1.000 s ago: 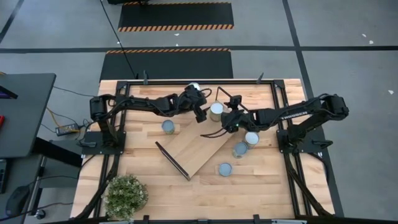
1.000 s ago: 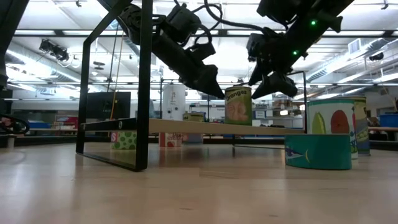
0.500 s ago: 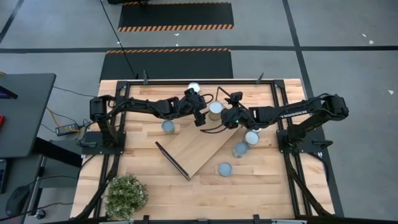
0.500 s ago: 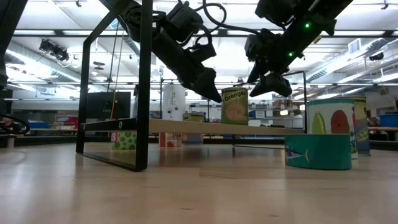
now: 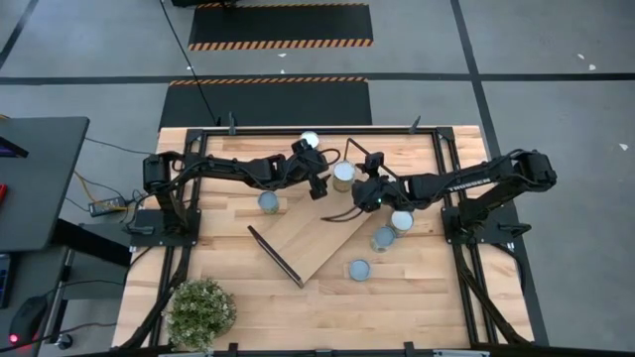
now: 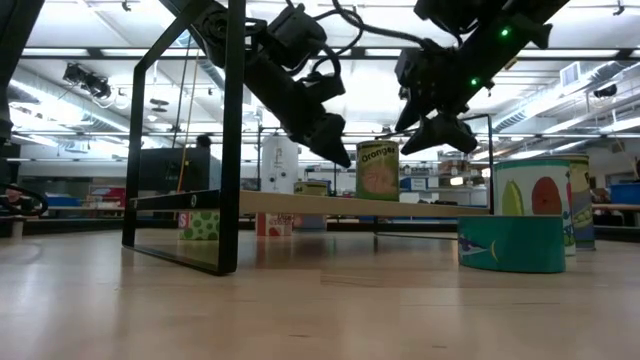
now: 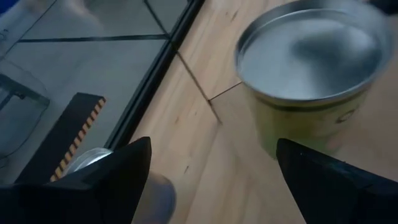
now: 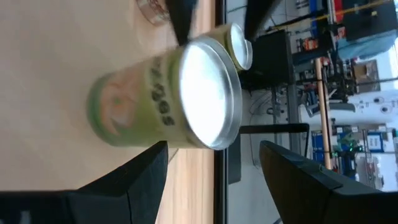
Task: Pick and place cans onto a shelf
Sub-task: Put the left green fruit can on the shelf
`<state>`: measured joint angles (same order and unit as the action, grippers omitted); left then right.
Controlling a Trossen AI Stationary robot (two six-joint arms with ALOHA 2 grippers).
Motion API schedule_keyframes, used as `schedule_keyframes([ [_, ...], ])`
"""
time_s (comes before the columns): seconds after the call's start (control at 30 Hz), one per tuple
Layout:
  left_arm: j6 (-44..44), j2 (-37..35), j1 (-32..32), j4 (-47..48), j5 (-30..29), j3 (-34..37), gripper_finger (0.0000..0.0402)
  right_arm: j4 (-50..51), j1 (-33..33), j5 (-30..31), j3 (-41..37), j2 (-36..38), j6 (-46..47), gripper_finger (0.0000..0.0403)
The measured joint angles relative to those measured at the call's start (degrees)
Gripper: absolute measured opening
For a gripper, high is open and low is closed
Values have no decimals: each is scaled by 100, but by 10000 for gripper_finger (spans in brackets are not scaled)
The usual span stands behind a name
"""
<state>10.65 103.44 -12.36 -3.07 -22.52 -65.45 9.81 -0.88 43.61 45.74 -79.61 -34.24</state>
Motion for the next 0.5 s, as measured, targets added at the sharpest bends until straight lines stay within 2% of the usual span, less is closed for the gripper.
schedule_keyframes([
  [0.3,-73,0,11,-8,135,-2,352,-427,-565,-265,0,-2,-336,261],
  [0.5,-56,-16,28,72,135,-2,352,-354,-465,322,0,7,-373,261],
])
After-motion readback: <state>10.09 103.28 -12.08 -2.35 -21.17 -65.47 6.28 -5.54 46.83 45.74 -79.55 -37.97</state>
